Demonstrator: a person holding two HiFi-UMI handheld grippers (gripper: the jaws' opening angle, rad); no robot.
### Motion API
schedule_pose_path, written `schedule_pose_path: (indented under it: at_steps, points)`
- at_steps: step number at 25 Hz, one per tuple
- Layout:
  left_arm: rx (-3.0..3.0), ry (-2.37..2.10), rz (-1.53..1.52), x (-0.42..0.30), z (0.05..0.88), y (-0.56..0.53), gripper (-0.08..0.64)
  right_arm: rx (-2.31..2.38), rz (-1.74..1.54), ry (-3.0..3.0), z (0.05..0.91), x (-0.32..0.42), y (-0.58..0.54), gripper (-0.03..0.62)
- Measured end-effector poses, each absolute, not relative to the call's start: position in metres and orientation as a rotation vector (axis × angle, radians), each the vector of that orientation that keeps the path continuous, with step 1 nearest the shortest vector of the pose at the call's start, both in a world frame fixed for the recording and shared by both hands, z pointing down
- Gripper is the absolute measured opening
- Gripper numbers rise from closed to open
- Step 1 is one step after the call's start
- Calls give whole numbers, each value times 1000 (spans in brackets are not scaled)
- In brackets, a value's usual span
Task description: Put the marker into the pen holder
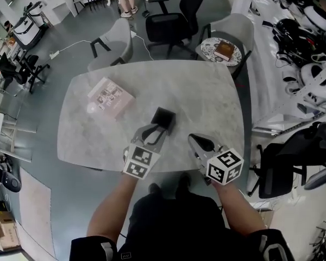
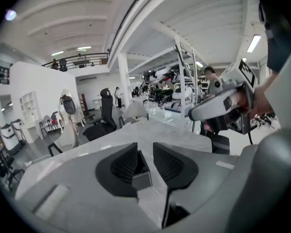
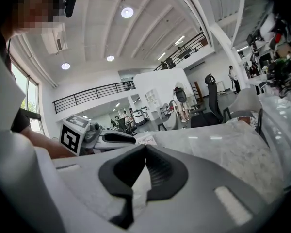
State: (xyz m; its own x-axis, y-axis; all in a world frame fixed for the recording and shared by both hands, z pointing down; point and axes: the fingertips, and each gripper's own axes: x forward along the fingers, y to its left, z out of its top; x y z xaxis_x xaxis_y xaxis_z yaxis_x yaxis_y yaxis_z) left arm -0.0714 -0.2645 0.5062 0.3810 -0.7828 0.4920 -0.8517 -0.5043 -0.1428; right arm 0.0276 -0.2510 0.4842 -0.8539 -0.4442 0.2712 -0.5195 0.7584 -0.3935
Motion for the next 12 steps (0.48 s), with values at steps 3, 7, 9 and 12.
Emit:
schedule_pose_path:
  at_steps: [3, 7, 9, 12]
  points:
    - [2479, -1514, 572, -91, 477, -242, 56, 812, 637, -2805, 466, 23, -239, 3]
    - [2489, -1522, 460, -124, 455, -208, 38, 875, 571, -2804, 449, 3, -215, 3]
    - [2496, -1515, 437, -143, 448, -187, 31, 890, 560, -2803, 444, -15, -198, 3]
    - [2506, -1523, 407, -178, 442, -152, 23, 906, 541, -2801, 438, -47, -168, 3]
